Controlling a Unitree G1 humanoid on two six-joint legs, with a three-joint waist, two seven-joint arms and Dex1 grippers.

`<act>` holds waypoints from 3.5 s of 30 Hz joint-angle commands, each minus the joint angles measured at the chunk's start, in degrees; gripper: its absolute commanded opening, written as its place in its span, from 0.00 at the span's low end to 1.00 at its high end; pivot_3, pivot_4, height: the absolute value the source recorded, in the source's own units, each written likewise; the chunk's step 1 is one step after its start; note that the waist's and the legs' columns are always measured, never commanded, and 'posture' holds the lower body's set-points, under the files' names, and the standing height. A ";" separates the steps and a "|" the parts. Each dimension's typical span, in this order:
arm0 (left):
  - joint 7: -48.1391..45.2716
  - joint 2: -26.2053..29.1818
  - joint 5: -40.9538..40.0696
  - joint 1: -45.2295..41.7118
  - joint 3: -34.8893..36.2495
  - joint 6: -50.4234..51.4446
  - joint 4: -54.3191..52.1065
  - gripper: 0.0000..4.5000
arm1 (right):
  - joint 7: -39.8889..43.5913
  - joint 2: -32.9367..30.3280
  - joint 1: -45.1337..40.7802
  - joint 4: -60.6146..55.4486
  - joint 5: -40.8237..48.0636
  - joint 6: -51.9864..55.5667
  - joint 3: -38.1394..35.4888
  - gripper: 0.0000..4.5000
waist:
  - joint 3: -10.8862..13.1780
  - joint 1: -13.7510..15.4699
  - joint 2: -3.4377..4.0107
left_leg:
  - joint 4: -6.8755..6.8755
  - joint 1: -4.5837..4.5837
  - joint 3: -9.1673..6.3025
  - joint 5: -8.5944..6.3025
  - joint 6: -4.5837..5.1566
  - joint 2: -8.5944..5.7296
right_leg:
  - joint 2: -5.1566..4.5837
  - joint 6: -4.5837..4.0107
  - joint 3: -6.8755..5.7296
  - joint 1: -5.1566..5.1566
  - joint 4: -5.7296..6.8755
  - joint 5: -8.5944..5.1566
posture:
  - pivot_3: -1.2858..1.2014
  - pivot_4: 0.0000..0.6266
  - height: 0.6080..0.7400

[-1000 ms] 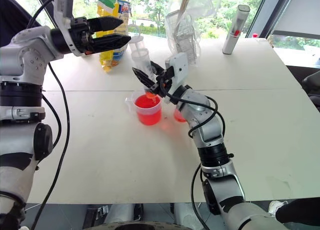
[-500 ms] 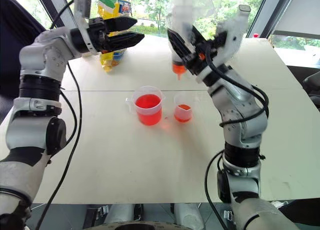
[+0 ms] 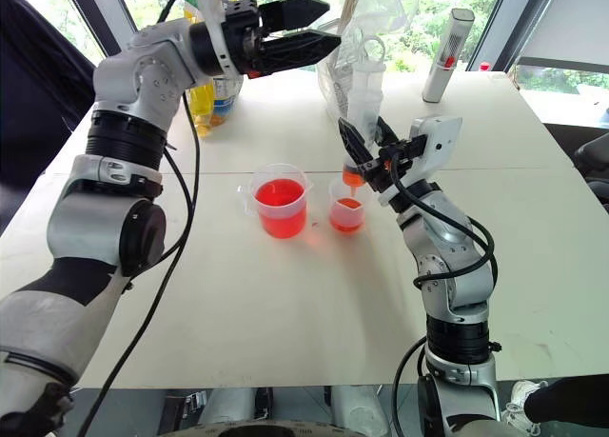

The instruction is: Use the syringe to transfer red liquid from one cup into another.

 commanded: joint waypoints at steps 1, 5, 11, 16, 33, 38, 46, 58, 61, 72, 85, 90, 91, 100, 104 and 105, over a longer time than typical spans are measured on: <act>-1.10 -1.28 -0.51 -2.88 0.67 -0.87 0.23 0.99 | 0.41 -0.39 0.12 -0.44 -0.94 -2.40 0.61 0.32 | 0.00 -0.03 0.00 | 0.00 0.00 0.00 0.00 0.00 0.00 | 0.00 0.00 0.00 0.00 0.00 0.00 | 0.52 0.24 0.99; -1.62 -2.77 -0.10 -3.13 0.37 -0.56 0.84 0.99 | 0.64 -0.48 0.45 0.39 -1.78 -3.30 1.09 0.32 | 0.00 -0.03 0.00 | 0.00 0.00 0.00 0.00 0.00 0.00 | 0.01 0.00 0.00 -0.01 0.00 0.00 | 0.52 0.24 0.99; -1.88 -3.96 1.06 -2.45 -0.28 -0.48 1.20 0.60 | 0.92 -0.42 0.23 1.37 -2.35 -4.08 1.30 0.32 | 0.00 0.01 0.00 | 0.00 0.00 -0.01 0.00 0.00 0.00 | 0.01 0.00 0.00 0.00 -0.01 0.00 | 0.52 0.24 0.99; -2.65 -4.54 1.86 -1.92 -1.35 -0.21 1.24 0.01 | 1.29 -0.57 -0.12 2.00 -2.63 -4.42 1.33 0.32 | 0.00 0.01 0.00 | 0.00 0.00 -0.01 0.00 0.00 0.00 | 0.02 0.00 0.00 0.00 0.00 0.00 | 0.52 0.24 0.99; -2.87 -5.09 1.33 -2.26 -0.88 0.38 0.67 0.95 | 2.07 -0.89 -0.11 2.12 -3.07 -4.35 1.51 0.32 | 0.00 0.01 0.00 | 0.00 0.00 -0.02 0.00 0.00 0.00 | 0.02 0.00 0.01 0.00 0.00 0.00 | 0.52 0.24 0.99; -1.63 -5.37 2.08 -2.38 -1.16 -0.18 1.95 0.95 | 2.15 -0.94 -0.32 2.29 -3.15 -4.34 1.55 0.32 | 0.00 0.03 0.00 | 0.00 0.00 -0.01 0.00 0.00 0.00 | 0.02 0.00 0.01 0.01 0.00 0.00 | 0.52 0.24 0.99; -1.04 -5.60 3.43 -2.13 -2.02 -0.23 4.57 0.43 | 2.29 -1.01 -0.44 2.32 -3.31 -4.21 1.58 0.32 | 0.00 0.02 0.00 | 0.00 0.00 -0.01 0.00 0.00 0.00 | 0.02 0.00 0.01 0.01 0.00 0.00 | 0.52 0.24 0.99; -4.14 -5.48 3.72 -0.24 -3.40 1.60 1.80 0.02 | 2.85 -1.38 -1.25 2.48 -3.56 -4.12 1.22 0.32 | 0.00 0.00 0.00 | 0.00 0.00 -0.02 0.00 0.00 0.00 | 0.03 0.00 0.00 0.01 0.00 0.00 | 0.52 0.24 0.99; -4.69 -5.50 4.06 1.13 -4.16 1.99 0.26 0.02 | 2.97 -1.98 -1.91 2.39 -3.66 -4.12 0.87 0.32 | 0.00 -0.01 0.00 | 0.00 0.01 -0.01 0.00 0.00 0.00 | 0.02 0.00 0.01 0.01 0.01 0.00 | 0.52 0.24 0.99; -4.52 -6.63 5.45 4.89 -5.92 1.85 -3.30 0.02 | 2.66 -3.74 -5.06 0.72 -1.49 -1.98 -0.69 0.32 | 0.00 0.01 0.00 | 0.01 0.01 -0.01 0.00 0.00 0.00 | 0.02 0.00 0.01 0.01 0.02 0.00 | 0.52 0.24 0.99; -2.83 -7.96 7.70 10.37 -7.07 0.04 -5.51 0.02 | 1.76 -5.06 -7.07 -2.25 0.71 1.70 -1.97 0.32 | 0.00 0.04 0.00 | 0.02 0.02 -0.01 0.00 0.00 0.01 | 0.02 0.00 0.01 0.03 0.02 0.00 | 0.52 0.24 0.99; -2.42 -8.22 8.17 11.25 -7.28 -0.64 -5.32 0.02 | 1.52 -5.46 -7.27 -2.78 0.99 2.46 -2.42 0.32 | 0.00 0.06 0.00 | 0.02 0.02 -0.01 0.00 0.00 0.00 | 0.02 0.00 0.01 0.03 0.02 0.00 | 0.52 0.24 0.99; -2.36 -8.26 8.09 11.32 -7.24 -0.58 -5.53 0.02 | 1.54 -5.61 -7.17 -2.84 1.01 2.55 -2.48 0.32 | 0.00 0.06 0.00 | 0.02 0.02 -0.01 0.00 0.00 0.00 | 0.02 0.00 0.01 0.03 0.02 0.00 | 0.52 0.24 0.99; -0.54 -7.77 6.47 9.48 -4.81 0.29 -6.16 0.02 | 1.64 -5.78 -5.78 -2.72 1.04 2.51 -2.00 0.32 | 0.00 0.06 0.00 | 0.02 0.02 -0.01 0.00 0.00 0.00 | 0.02 0.00 0.01 0.03 0.02 0.00 | 0.52 0.24 0.99; 0.62 -6.31 4.74 7.22 -2.21 1.45 -5.88 0.37 | 1.02 -4.61 -5.43 -2.28 1.75 2.81 -1.66 0.32 | 0.00 0.07 -0.01 | 0.02 0.01 -0.02 0.00 0.00 0.00 | 0.02 0.00 0.01 0.03 0.02 0.00 | 0.52 0.24 0.99; 1.26 -5.86 4.75 6.58 -1.60 0.58 -5.31 0.49 | 0.89 -4.24 -5.35 -2.17 1.91 2.88 -1.44 0.32 | 0.00 0.00 0.00 | 0.02 0.00 -0.03 0.00 0.00 0.01 | 0.02 0.00 0.00 0.03 0.02 0.00 | 0.52 0.24 0.99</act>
